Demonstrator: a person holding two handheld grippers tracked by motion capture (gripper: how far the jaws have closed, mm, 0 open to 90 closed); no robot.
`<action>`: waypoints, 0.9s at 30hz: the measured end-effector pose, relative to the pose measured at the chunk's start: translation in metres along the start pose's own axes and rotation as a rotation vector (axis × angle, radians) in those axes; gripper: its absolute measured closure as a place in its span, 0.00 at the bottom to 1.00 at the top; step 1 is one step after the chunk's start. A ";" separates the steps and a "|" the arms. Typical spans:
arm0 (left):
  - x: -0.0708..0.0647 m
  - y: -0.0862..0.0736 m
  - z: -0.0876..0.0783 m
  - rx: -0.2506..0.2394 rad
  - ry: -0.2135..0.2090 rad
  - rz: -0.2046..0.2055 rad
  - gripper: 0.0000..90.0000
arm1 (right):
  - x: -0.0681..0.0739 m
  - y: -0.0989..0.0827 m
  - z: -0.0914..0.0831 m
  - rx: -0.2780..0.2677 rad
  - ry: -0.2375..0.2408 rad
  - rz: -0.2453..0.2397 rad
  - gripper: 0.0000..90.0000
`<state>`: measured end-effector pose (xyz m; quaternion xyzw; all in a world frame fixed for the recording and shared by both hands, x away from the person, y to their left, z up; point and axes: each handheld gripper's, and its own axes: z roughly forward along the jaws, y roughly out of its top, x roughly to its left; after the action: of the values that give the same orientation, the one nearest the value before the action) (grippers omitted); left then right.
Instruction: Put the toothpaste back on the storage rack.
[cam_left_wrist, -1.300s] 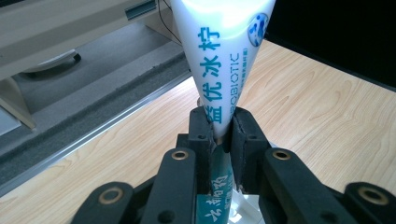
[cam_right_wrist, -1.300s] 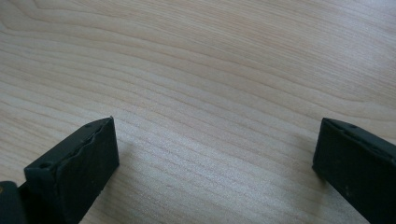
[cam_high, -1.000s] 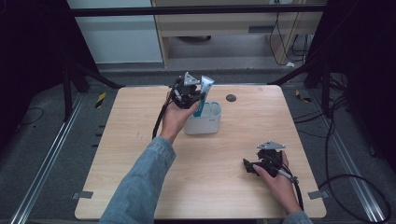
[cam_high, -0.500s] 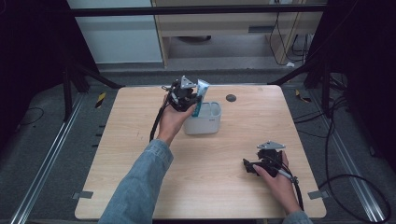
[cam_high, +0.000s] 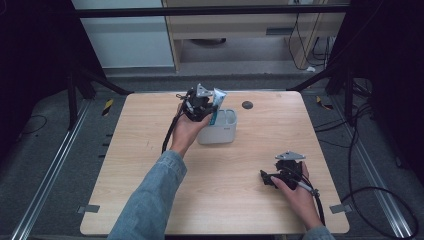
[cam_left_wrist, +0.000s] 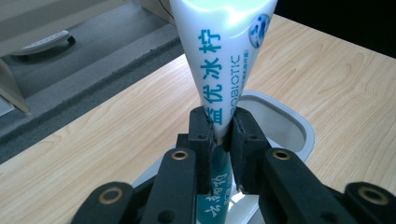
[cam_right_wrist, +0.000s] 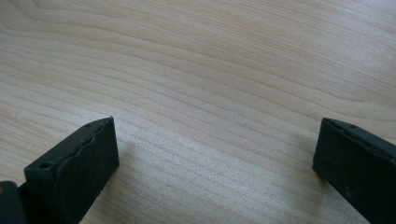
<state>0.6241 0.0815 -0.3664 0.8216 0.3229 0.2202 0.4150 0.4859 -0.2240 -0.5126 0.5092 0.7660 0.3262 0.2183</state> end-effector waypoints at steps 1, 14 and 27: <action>0.000 0.000 0.000 0.000 -0.003 0.000 0.88 | 0.000 0.000 0.000 0.000 0.000 0.000 0.01; -0.002 -0.001 0.004 0.016 -0.007 0.000 0.88 | 0.000 0.000 0.000 0.000 0.001 0.000 0.00; 0.000 -0.003 0.009 0.037 -0.006 -0.010 0.88 | 0.000 0.000 0.000 0.001 0.000 0.000 0.00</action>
<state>0.6285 0.0780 -0.3735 0.8282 0.3298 0.2097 0.4017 0.4858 -0.2241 -0.5125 0.5093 0.7661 0.3256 0.2183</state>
